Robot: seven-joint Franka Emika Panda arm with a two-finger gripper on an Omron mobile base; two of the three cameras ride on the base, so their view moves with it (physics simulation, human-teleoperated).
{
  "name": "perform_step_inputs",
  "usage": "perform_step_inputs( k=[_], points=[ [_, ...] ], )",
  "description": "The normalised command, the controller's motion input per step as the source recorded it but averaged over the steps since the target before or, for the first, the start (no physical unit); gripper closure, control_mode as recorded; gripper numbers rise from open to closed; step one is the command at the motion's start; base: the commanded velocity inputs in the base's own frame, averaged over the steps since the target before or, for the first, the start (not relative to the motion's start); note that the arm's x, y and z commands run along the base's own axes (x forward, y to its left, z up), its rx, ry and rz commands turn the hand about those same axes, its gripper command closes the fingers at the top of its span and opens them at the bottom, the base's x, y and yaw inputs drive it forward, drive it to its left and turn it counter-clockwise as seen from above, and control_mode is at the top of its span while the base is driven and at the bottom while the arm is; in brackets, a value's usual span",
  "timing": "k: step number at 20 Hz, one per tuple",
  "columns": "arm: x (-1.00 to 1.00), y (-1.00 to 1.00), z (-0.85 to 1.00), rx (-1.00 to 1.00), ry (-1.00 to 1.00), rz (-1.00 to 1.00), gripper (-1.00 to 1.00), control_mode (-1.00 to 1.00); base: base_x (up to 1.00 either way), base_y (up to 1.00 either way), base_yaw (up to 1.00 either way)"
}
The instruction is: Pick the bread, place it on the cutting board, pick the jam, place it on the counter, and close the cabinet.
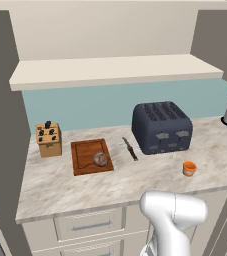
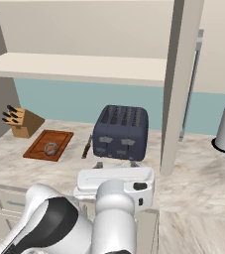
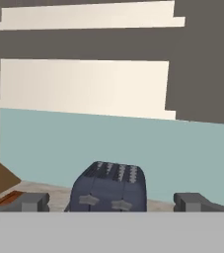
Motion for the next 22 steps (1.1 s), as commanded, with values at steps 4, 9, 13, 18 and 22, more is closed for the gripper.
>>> perform_step_inputs(
  k=[4,9,13,18,22],
  points=[
    [-0.19,0.0,0.0,0.0,-0.07,-0.01,-1.0,-1.0,0.0,0.0,0.0],
    [-0.24,0.0,0.0,0.0,-0.08,-0.01,-1.0,-1.0,0.0,0.0,0.0],
    [-0.2,0.0,0.0,0.0,-0.07,-0.01,-1.0,-1.0,0.0,0.0,0.0],
    [-0.2,-0.04,0.03,0.0,-0.05,-0.03,-1.0,-1.0,0.0,0.0,0.0],
    [-0.2,-0.07,0.02,0.0,-0.03,-0.04,-1.0,-1.0,0.0,0.0,0.0]
  ],
)
